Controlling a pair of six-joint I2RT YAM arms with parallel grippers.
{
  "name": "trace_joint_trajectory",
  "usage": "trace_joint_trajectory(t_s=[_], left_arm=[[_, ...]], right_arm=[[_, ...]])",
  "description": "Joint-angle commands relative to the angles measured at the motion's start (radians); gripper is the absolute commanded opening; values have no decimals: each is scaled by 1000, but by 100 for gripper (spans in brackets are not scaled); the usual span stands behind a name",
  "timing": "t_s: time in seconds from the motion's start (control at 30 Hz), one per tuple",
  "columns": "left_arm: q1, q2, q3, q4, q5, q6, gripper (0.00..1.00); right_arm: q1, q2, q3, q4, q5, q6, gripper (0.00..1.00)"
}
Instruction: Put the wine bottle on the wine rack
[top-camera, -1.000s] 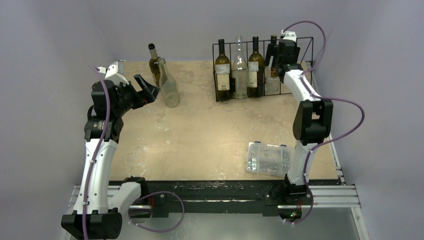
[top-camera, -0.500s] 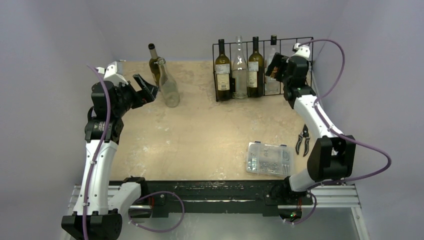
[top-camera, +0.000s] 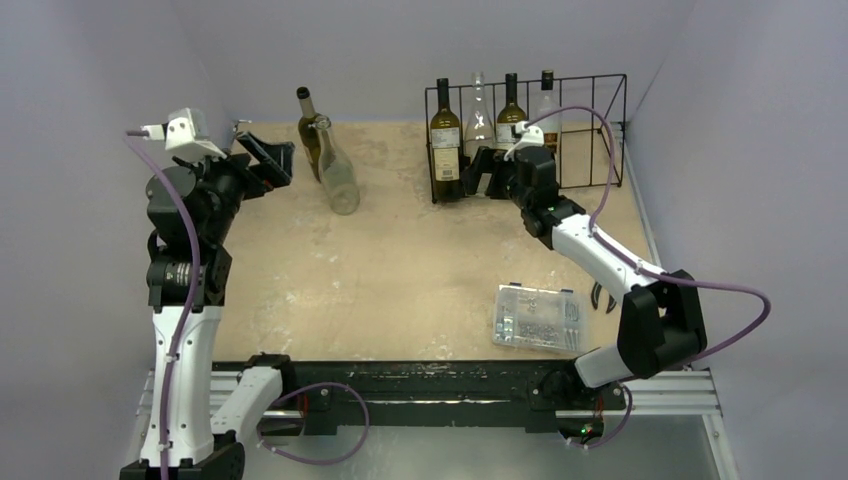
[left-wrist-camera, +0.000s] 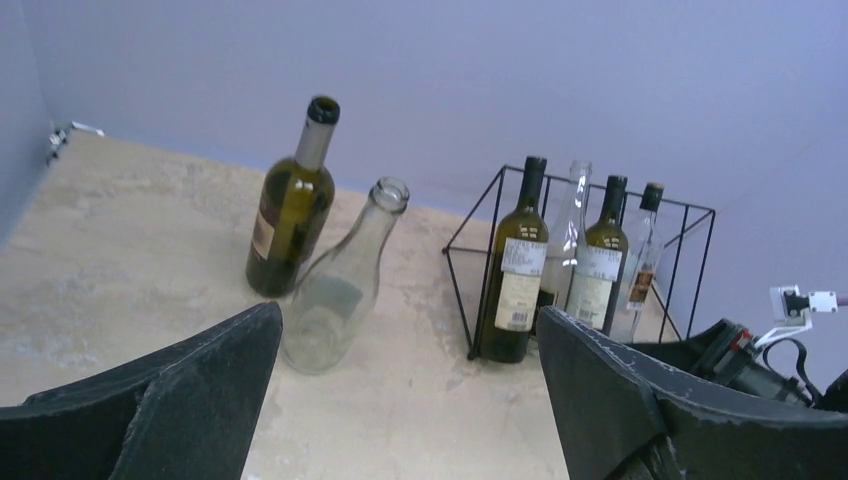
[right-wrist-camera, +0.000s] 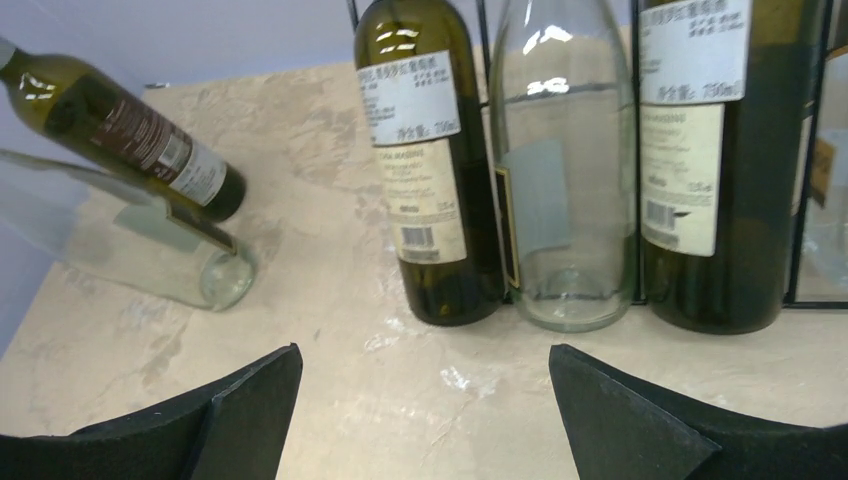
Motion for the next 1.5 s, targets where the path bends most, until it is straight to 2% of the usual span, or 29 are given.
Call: trace_joint_trajectory(t_s=[0.0,0.23,0.4,0.6,0.8,1.03,1.37,1.47], left_arm=[[-4,-45,2,138,-88,70,100],[-2,-155,-191,302,-142,152,100],[2,-139,-148,238,-82,168,100],[6,-144,-188,267,-52,134,100],[33,-117,-184,261,-26,77,100],[51,-108,-187,265,10,49,100],[57,-112,-202,305,59,33,100],[103,-94,-201,319,109,-13,100]], right_arm=[[29,-21,-15,57,-50,40,98],[111,-30,-20,56,-25,9,99],[187,-18,-30,168,-48,-38,99],[289,34,-4,257,-34,-96,99],[363,157,128,263,-5,-66,99],[491,314,282,335,172,-4,99],[515,546,630,257,325,20,99],[516,607,722,255,351,2,99]])
